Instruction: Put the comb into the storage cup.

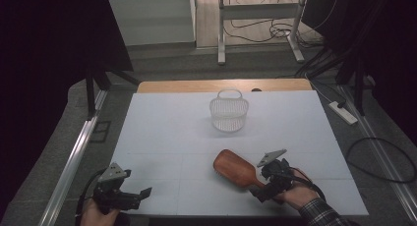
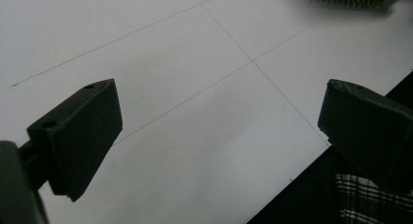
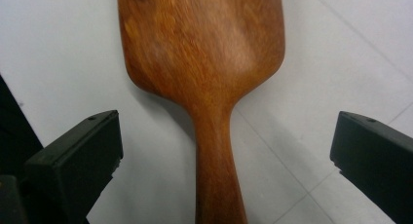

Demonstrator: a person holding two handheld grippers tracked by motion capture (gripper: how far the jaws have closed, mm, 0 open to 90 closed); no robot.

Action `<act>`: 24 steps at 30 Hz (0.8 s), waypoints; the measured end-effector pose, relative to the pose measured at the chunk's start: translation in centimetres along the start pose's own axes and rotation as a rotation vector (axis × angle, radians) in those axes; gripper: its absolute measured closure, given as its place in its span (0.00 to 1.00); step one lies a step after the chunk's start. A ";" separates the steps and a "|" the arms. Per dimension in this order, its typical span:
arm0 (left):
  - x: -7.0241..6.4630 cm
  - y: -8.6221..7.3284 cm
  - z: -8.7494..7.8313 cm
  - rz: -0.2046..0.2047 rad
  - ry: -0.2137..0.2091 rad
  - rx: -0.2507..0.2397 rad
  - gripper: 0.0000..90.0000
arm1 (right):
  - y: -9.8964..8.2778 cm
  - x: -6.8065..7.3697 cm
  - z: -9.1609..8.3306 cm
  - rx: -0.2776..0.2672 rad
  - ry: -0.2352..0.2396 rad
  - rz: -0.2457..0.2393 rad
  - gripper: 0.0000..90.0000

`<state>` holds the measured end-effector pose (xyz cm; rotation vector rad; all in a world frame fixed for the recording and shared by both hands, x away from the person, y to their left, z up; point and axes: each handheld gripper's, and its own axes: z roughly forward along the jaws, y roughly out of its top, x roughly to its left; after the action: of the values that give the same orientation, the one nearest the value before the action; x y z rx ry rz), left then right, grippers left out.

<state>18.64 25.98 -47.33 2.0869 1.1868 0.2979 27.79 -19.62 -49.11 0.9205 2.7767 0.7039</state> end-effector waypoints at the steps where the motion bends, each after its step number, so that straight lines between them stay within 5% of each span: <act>1: 0.0 0.0 0.0 0.000 0.001 0.000 0.04 | 0.0 0.0 0.1 0.004 -0.001 -0.002 0.00; 20: 0.0 0.0 0.0 0.002 -0.001 0.001 0.04 | 0.3 0.6 1.8 0.101 -0.043 -0.026 0.00; 24: 0.0 0.0 0.0 0.002 0.000 0.002 0.04 | 0.4 0.8 1.7 0.098 -0.058 -0.030 0.13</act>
<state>18.66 25.93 -47.35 2.0901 1.1855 0.2978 27.78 -18.23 -50.40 0.8997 2.7894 0.5324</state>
